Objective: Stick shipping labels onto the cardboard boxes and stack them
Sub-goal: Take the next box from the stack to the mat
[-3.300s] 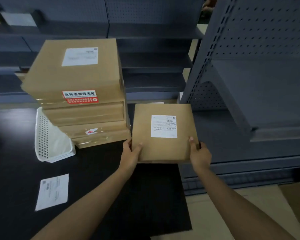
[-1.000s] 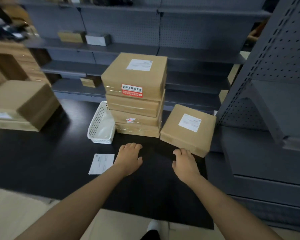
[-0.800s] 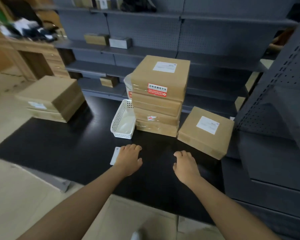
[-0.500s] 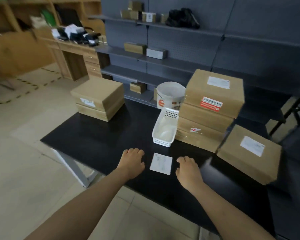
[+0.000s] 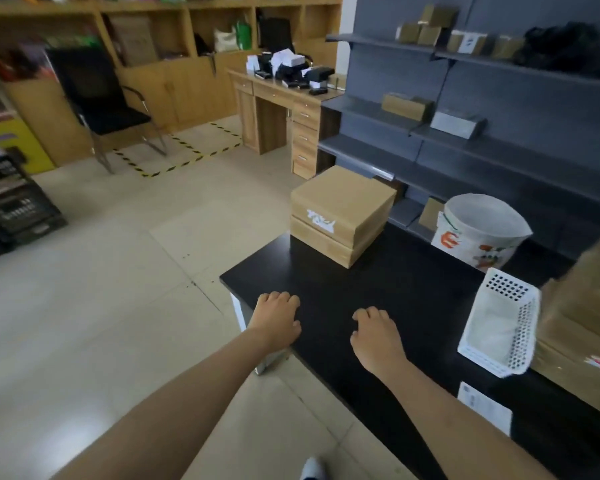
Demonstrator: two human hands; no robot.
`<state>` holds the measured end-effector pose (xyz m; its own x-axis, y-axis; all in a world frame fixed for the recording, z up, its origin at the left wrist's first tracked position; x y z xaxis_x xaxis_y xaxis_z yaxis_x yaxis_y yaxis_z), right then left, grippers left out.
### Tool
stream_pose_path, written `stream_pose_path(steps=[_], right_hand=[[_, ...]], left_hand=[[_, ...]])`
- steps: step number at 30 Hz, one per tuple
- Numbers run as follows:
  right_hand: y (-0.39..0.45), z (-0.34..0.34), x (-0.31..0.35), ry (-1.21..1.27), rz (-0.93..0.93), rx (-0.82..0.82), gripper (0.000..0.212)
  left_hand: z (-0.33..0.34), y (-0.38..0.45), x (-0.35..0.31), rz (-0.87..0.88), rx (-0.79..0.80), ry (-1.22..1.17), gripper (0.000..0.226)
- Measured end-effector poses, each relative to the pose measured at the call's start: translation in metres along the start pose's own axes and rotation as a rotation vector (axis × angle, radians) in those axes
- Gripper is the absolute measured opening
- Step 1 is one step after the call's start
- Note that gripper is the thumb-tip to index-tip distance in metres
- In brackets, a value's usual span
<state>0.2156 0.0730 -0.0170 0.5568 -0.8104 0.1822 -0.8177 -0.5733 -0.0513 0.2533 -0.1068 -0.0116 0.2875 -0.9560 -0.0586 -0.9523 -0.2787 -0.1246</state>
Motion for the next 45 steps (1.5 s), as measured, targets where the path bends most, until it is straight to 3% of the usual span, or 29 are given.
stream_pose_path(steps=[8,11,15,22,27,32,45], right_hand=[[0.114,0.012,-0.021,0.099,0.127,0.012,0.044],[0.145,0.005,-0.035,0.341,0.283,-0.098,0.043],[0.183,0.000,-0.060,0.719,0.624,-0.341,0.048],[0.250,-0.002,-0.101,0.895,0.992,-0.581,0.063],[0.278,0.009,-0.119,0.907,1.037,-0.614,0.070],[0.284,0.014,-0.122,0.771,1.027,-0.685,0.050],[0.258,0.006,-0.121,0.688,1.037,-0.746,0.045]], left_hand=[[-0.007,0.115,0.048,-0.123,0.007,-0.100,0.040],[-0.014,0.157,0.065,-0.235,0.002,-0.321,0.041],[-0.022,0.221,0.085,-0.423,0.024,-0.661,0.041],[-0.030,0.367,0.084,-0.431,0.153,-1.045,0.050],[-0.022,0.429,0.062,-0.364,0.255,-1.123,0.058],[0.002,0.450,0.038,-0.226,0.397,-1.060,0.056],[-0.006,0.425,0.024,-0.214,0.252,-1.021,0.027]])
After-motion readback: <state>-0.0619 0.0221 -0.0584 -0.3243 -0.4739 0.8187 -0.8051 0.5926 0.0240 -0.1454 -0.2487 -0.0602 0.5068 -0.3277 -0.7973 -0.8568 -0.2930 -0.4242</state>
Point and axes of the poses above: each hand's wrist, its own y-axis towards the middle knuckle, its own z-axis out of the palm, x = y × z, the point moved 7 cm from there along y, towards the middle knuckle, and after that the axes turned 13 degrees about -z, right-handed, at the moved point
